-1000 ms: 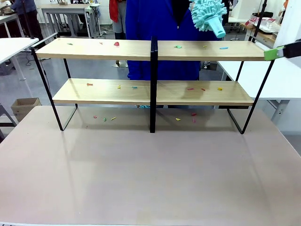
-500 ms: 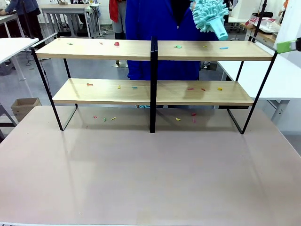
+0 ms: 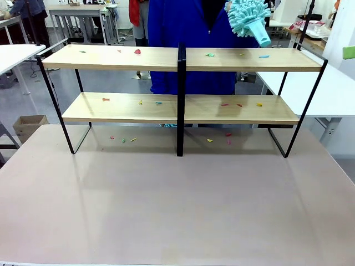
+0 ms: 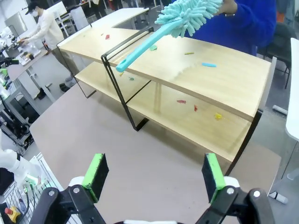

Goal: Clean the shelves.
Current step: Pick up the Duster when the human hands it over.

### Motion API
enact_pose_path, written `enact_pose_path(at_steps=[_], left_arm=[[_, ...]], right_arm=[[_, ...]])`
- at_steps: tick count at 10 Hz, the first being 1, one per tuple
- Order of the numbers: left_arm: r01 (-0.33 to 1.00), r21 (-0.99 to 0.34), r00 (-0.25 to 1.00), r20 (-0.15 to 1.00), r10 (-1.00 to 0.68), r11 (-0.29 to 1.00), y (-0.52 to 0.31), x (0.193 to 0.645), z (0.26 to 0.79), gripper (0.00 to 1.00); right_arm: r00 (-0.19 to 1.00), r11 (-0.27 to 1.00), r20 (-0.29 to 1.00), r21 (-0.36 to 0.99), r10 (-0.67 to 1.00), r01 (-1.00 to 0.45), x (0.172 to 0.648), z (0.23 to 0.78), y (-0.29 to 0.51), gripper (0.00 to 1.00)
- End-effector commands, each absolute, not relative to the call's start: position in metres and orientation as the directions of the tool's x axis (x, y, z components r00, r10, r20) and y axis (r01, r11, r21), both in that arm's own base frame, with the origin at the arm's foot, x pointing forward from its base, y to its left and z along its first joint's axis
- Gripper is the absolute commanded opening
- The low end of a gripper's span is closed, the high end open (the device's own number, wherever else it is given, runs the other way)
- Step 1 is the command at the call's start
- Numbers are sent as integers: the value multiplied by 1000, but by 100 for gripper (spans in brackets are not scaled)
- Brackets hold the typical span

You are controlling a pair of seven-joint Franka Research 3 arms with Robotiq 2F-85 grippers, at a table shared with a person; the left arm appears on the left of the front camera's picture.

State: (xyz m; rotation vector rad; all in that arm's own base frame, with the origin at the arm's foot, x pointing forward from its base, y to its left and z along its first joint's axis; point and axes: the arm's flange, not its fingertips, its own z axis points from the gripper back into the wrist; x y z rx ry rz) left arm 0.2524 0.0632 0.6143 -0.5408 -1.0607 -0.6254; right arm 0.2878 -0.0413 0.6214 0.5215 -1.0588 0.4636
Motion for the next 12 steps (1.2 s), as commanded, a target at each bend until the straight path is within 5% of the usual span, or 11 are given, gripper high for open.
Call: enact_pose_path(at_steps=[1, 10, 12], left_arm=[[702, -109, 352, 912, -210, 704, 63, 253, 614, 100], [702, -109, 352, 912, -210, 704, 63, 253, 614, 100], [702, -109, 352, 912, -210, 704, 63, 253, 614, 100]], right_arm=[[415, 787, 906, 198, 79, -584, 278, 605, -36, 100], [414, 787, 904, 178, 106, -590, 287, 622, -42, 100], [580, 670, 814, 444, -25, -595, 336, 649, -25, 100]])
